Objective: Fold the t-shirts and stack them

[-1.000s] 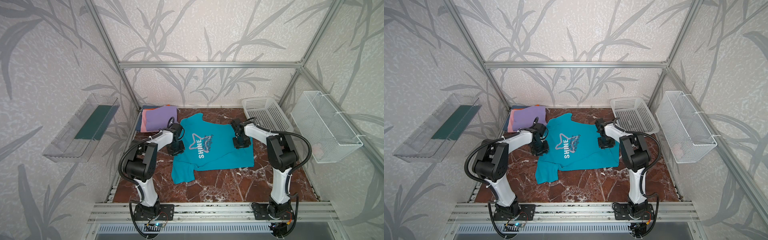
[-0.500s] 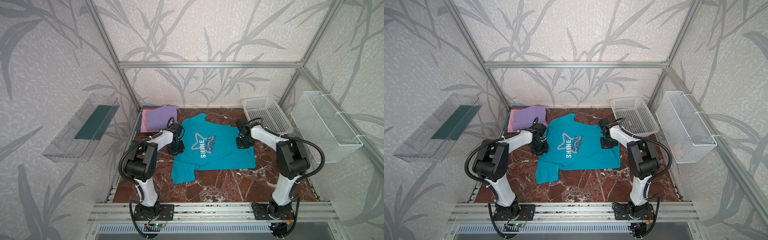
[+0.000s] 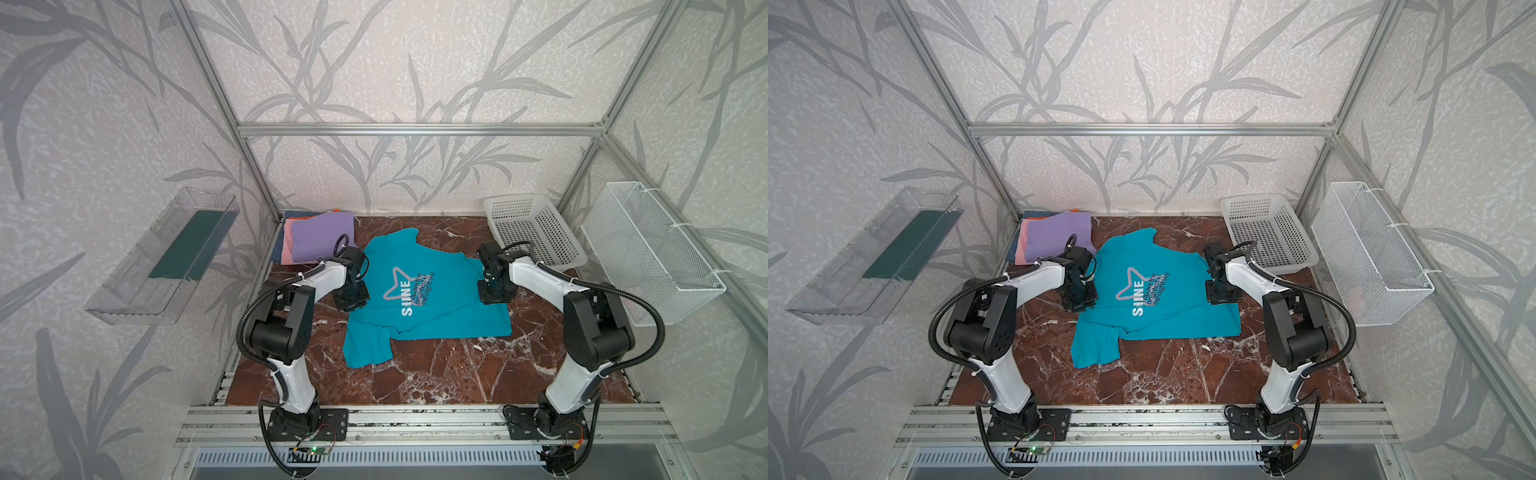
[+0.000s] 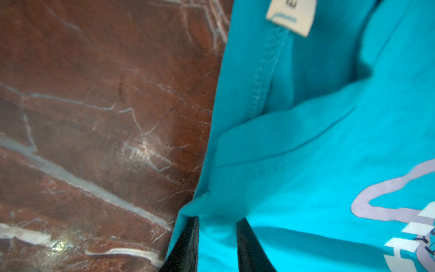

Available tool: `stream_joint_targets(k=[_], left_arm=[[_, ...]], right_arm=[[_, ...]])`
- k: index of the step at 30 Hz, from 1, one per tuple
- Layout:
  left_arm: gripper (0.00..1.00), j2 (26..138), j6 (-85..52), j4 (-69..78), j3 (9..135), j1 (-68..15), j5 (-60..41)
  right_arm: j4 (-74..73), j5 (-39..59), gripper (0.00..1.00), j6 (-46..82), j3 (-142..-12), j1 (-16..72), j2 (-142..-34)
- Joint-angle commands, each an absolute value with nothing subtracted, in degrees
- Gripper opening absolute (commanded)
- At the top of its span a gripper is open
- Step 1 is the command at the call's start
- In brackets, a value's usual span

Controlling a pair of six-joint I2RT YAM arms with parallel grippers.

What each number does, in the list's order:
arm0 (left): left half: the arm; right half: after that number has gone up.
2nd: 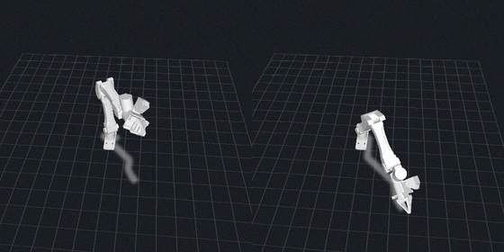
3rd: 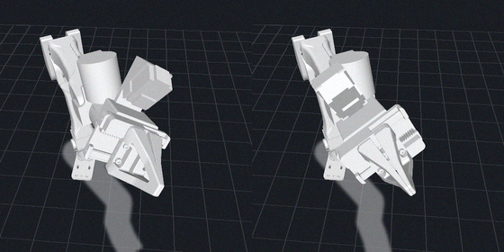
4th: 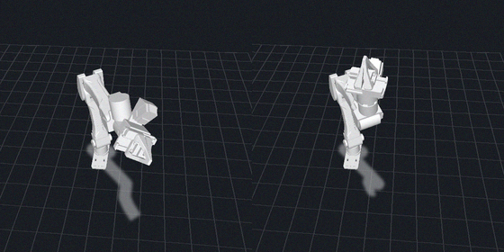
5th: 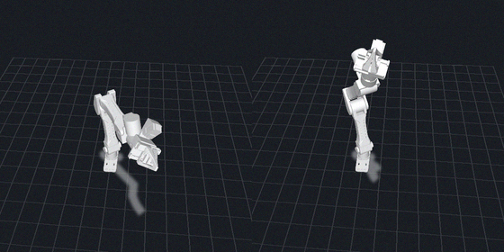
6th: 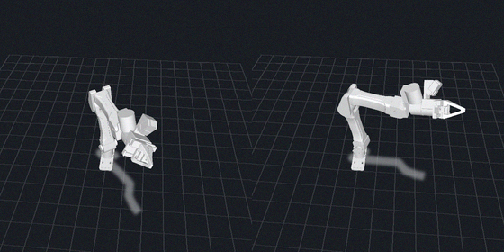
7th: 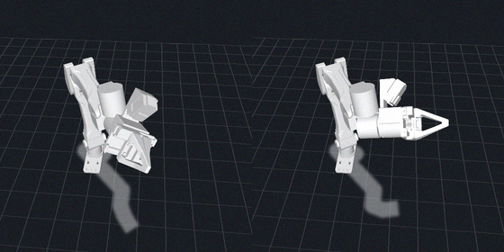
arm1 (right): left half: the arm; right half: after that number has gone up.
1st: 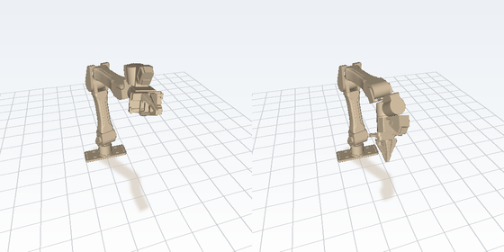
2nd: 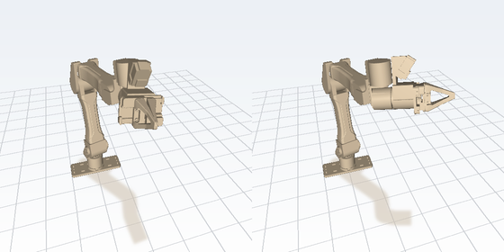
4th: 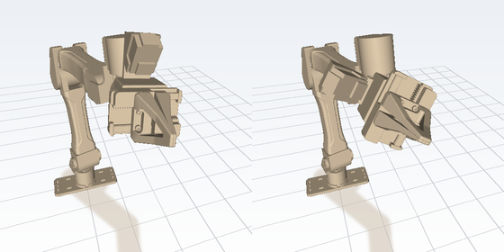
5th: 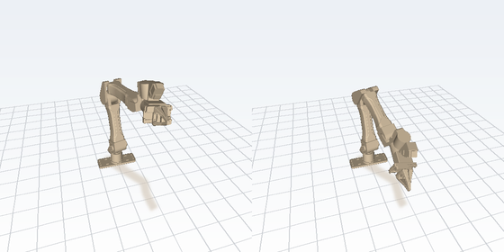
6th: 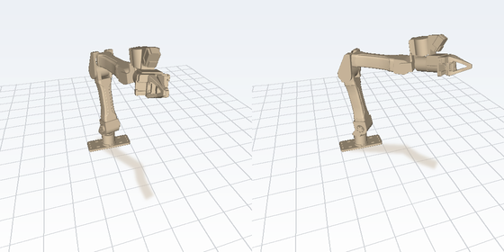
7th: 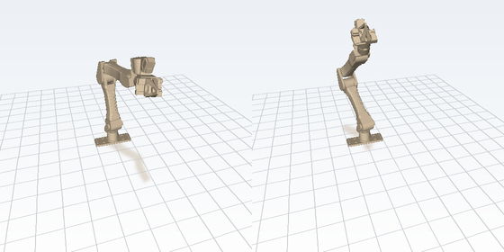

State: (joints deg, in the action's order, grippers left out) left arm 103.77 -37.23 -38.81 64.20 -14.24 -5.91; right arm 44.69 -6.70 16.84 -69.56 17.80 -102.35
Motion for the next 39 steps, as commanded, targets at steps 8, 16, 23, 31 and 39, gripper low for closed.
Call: stream_joint_targets(k=[8, 16, 23, 31, 39], left_arm=[[0.29, 104.52, -39.02, -40.25, 57.72, -14.44, -5.47], [0.29, 105.53, -37.81, -43.18, 61.65, -14.42, -6.73], [0.28, 104.66, -36.79, -44.53, 60.19, -14.18, -8.74], [0.28, 102.49, -36.12, -45.08, 54.41, -13.71, -11.99], [0.28, 95.45, -36.04, -48.22, 53.22, -13.62, -12.11]], right_arm=[[44.29, -3.49, 0.0, 16.82, -70.92, 17.4, -101.65], [56.57, -6.84, 0.0, 16.36, -67.15, 17.49, -85.44], [62.26, -0.72, 0.01, 26.7, -51.29, 17.49, -67.62], [62.43, 2.3, 0.14, 40.56, -35.45, 17.49, -47.46], [63.38, -2.57, 0.51, 39.89, -39.25, 17.49, -43.95]])
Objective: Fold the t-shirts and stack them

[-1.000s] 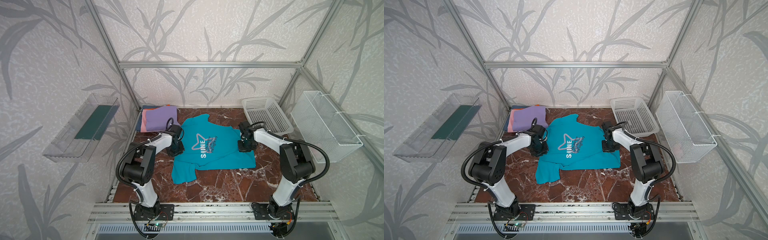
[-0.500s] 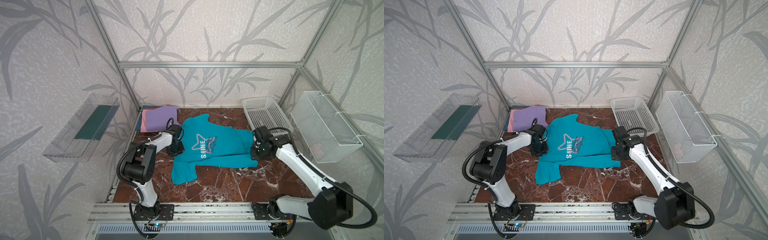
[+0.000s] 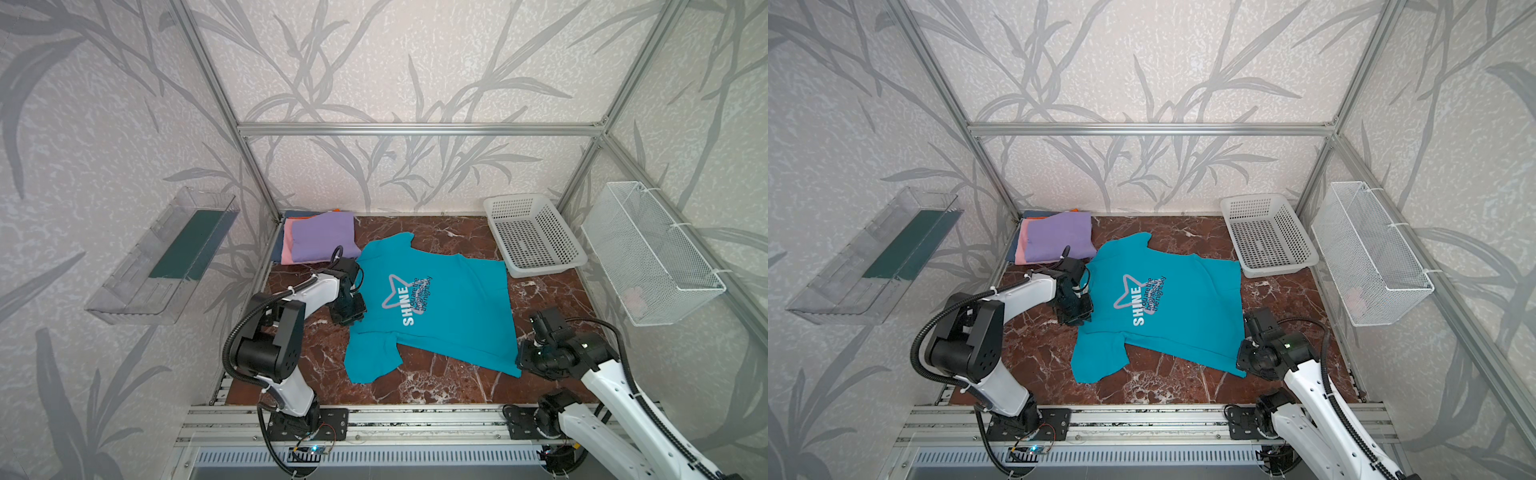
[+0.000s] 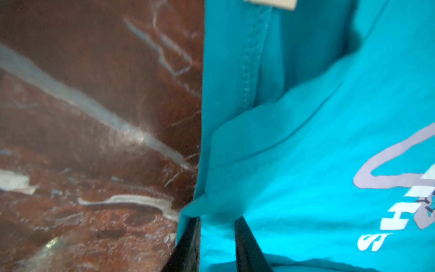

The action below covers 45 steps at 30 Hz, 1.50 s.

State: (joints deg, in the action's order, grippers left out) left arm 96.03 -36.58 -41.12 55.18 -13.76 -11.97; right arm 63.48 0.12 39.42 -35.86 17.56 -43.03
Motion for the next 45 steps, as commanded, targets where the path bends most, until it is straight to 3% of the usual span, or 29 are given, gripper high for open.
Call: stream_joint_targets(k=[1, 4, 7, 11, 15, 28, 36, 45], left_arm=[[0.29, 94.44, -36.12, -48.69, 53.79, -13.65, -12.28], [0.29, 91.28, -36.3, -50.19, 55.73, -13.91, -12.61], [0.3, 88.61, -36.77, -51.5, 57.01, -14.48, -12.78], [0.31, 87.19, -38.76, -51.2, 57.72, -17.44, -13.98], [0.33, 89.44, -39.05, -52.03, 61.76, -25.46, -10.24], [0.33, 101.73, -41.13, -45.73, 67.34, -35.61, -13.14], [0.31, 103.3, -40.13, -44.46, 63.61, -37.63, -18.13], [0.23, 92.81, -41.62, -46.38, 52.04, -38.85, -23.49]], right_arm=[[62.35, -2.72, 0.49, 38.68, -40.57, 17.49, -45.69], [58.83, -0.09, 0.23, 35.03, -43.16, 17.53, -52.47], [54.06, 2.87, 0.09, 34.19, -43.92, 19.17, -59.27], [48.43, 1.07, 0.06, 34.42, -46.17, 24.79, -67.48], [46.0, 0.46, 0.06, 31.33, -50.74, 28.23, -78.21], [38.94, 1.19, 0.01, 24.56, -64.13, 28.79, -103.65], [38.01, 2.72, 0.0, 24.36, -70.63, 26.68, -111.95], [41.11, 2.02, 0.0, 25.36, -77.33, 24.1, -117.6]])
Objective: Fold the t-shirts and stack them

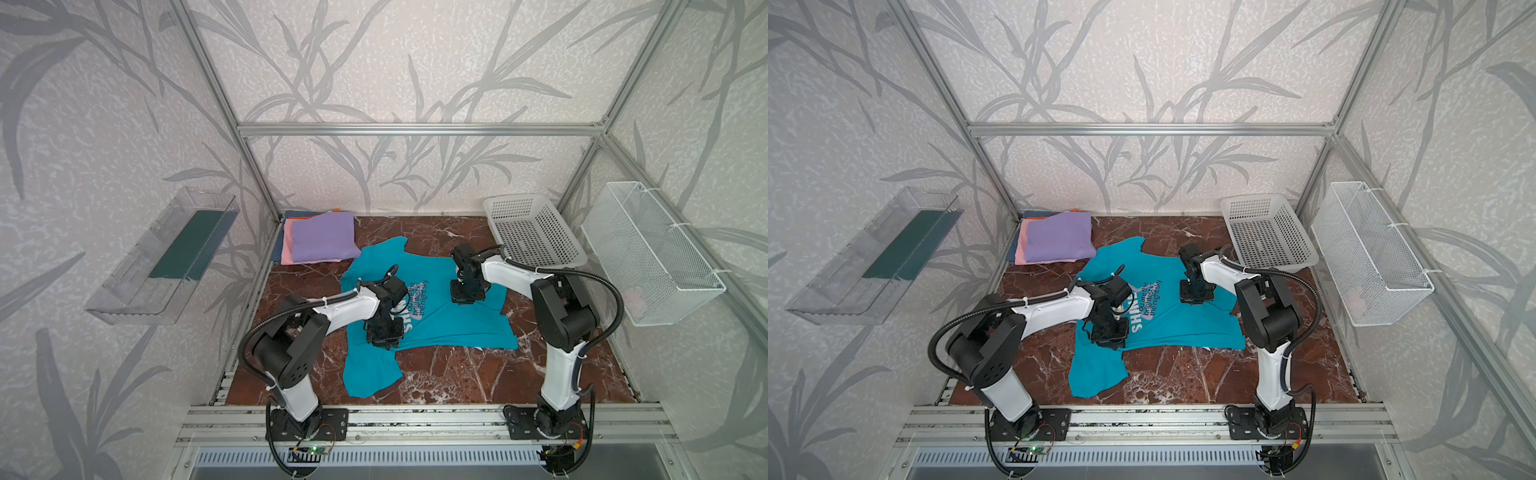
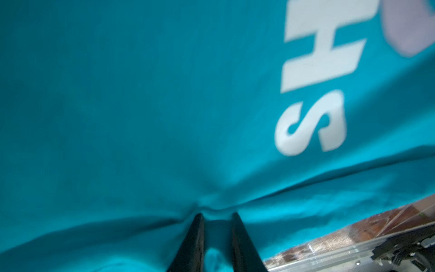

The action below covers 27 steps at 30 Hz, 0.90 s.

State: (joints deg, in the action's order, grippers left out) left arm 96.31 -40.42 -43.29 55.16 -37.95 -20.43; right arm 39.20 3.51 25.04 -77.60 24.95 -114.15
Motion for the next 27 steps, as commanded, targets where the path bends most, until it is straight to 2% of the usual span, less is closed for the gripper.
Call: stream_joint_targets(k=[1, 7, 12, 17, 23, 27], left_arm=[[0.22, 91.3, -42.18, -46.72, 50.8, -39.39, -23.93], [0.21, 82.54, -44.05, -50.24, 44.37, -40.46, -24.82], [0.2, 80.96, -41.13, -57.03, 51.99, -38.97, -17.12], [0.19, 86.92, -37.36, -57.92, 62.48, -33.35, -14.09], [0.18, 96.28, -36.17, -53.7, 65.95, -24.74, -13.63], [0.17, 102.51, -36.78, -50.66, 67.42, -22.01, -14.57]], right_arm=[[41.2, 1.94, 0.0, 25.45, -77.3, 24.14, -117.55], [41.35, 3.11, 0.0, 25.44, -75.55, 24.09, -115.74], [35.79, 5.05, 0.0, 28.25, -67.06, 25.43, -105.55], [34.98, 2.16, 0.0, 31.21, -60.08, 29.47, -96.79], [37.81, -3.43, 0.0, 34.19, -54.96, 36.0, -91.01], [38.94, -5.44, 0.0, 36.0, -52.0, 38.74, -89.07]])
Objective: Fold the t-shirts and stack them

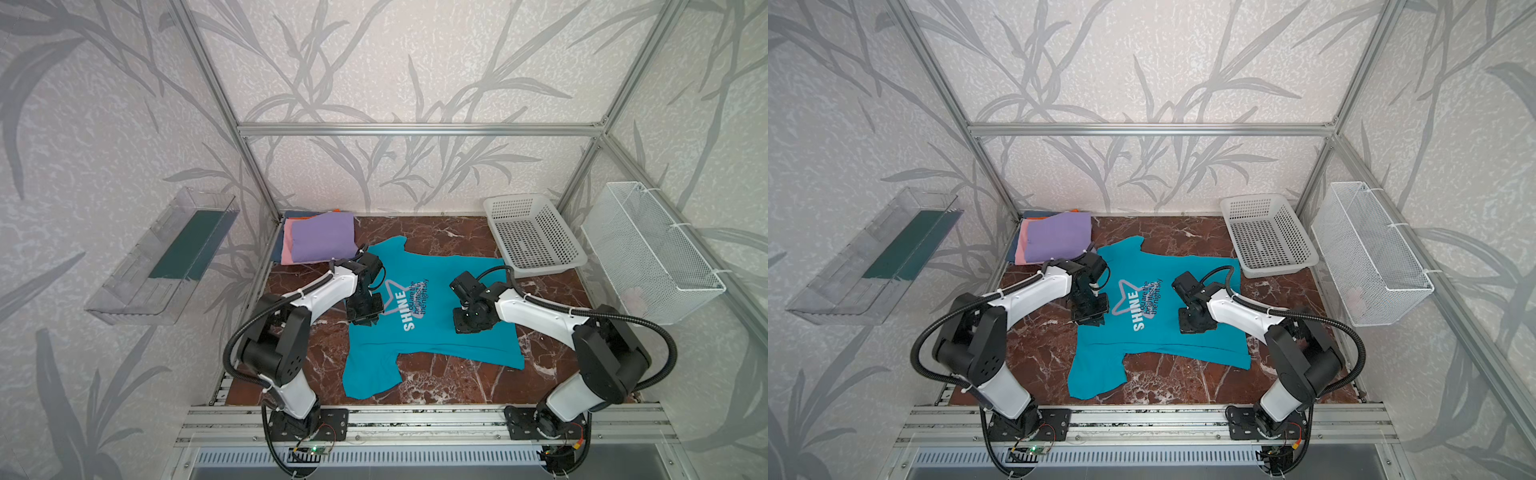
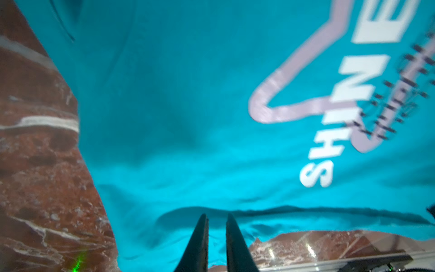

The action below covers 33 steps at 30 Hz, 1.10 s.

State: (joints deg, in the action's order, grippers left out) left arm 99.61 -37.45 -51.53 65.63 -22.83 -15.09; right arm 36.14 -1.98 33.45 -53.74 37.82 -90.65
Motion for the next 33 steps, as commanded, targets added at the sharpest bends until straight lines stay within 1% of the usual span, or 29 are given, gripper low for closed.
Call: stream_joint_targets(k=[1, 9, 16, 25, 30, 33], left_arm=[[0.17, 103.83, -36.87, -50.1, 67.79, -21.68, -14.8], [0.16, 107.88, -36.57, -48.87, 67.81, -19.91, -15.21], [0.16, 109.15, -36.74, -48.93, 68.15, -19.6, -15.56], [0.16, 110.82, -35.76, -50.27, 69.51, -19.54, -14.85], [0.16, 110.8, -35.64, -50.36, 68.92, -19.42, -14.45], [0.16, 109.7, -35.42, -50.93, 68.0, -19.34, -13.77]], right_arm=[[38.96, -5.3, 0.0, 36.2, -51.24, 38.85, -89.12], [38.51, -4.05, 0.0, 36.05, -50.4, 39.54, -90.42], [40.48, -4.02, 0.0, 35.38, -50.76, 47.17, -89.06], [38.73, 2.24, 0.0, 35.38, -45.71, 54.49, -84.08], [38.9, 4.37, 0.0, 36.14, -41.62, 55.62, -83.93], [39.06, 4.78, 0.0, 38.71, -40.24, 55.81, -82.82]])
